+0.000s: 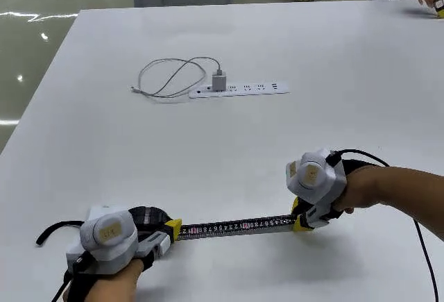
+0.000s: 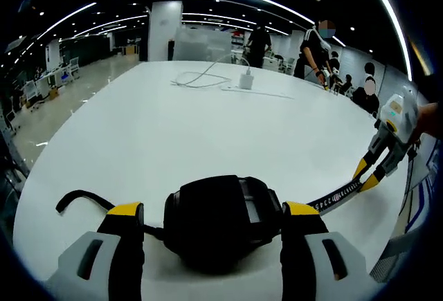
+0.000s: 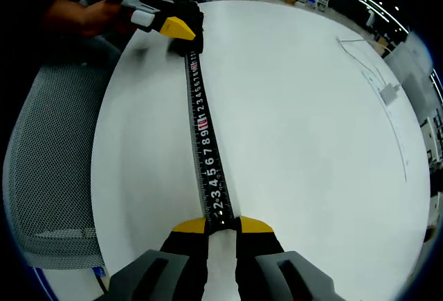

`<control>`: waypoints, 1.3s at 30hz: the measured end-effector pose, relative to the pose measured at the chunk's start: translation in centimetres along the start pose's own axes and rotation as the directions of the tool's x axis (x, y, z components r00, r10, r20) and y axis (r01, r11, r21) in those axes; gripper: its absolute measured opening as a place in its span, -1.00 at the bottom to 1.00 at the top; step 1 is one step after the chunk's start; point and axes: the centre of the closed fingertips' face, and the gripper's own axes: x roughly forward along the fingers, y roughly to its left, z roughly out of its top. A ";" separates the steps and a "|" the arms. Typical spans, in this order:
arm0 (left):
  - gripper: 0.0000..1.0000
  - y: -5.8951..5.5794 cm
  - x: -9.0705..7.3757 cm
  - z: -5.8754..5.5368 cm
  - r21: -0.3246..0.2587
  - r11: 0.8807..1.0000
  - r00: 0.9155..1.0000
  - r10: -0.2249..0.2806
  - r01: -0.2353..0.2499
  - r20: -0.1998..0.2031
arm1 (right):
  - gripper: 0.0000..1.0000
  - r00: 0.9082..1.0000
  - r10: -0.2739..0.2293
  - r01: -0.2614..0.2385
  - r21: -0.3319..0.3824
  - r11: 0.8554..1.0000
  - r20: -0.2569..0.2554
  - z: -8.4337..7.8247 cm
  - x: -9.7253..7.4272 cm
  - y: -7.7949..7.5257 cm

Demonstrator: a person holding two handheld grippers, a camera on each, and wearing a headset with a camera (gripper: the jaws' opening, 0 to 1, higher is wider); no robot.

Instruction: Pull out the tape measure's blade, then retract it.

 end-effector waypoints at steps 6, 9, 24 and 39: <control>0.52 -0.3 0.2 0.1 0.046 0.999 1.000 0.007 -0.008 0.016 | -0.79 1.000 -0.005 0.005 0.007 1.000 -0.016 0.0 0.1 0.0; 0.44 -0.5 0.3 -0.1 0.036 0.999 1.000 0.011 -0.011 0.003 | -0.80 1.000 -0.009 0.010 0.021 1.000 -0.026 0.0 0.0 0.0; 0.29 -0.7 0.1 -0.1 0.070 0.998 1.000 0.005 -0.006 0.003 | -0.82 1.000 0.002 -0.003 -0.051 0.999 -0.012 0.0 0.0 0.2; 0.26 -0.7 0.1 -0.2 0.079 0.997 1.000 -0.001 0.002 -0.008 | -0.83 1.000 -0.007 0.007 -0.010 1.000 0.009 0.3 0.2 0.2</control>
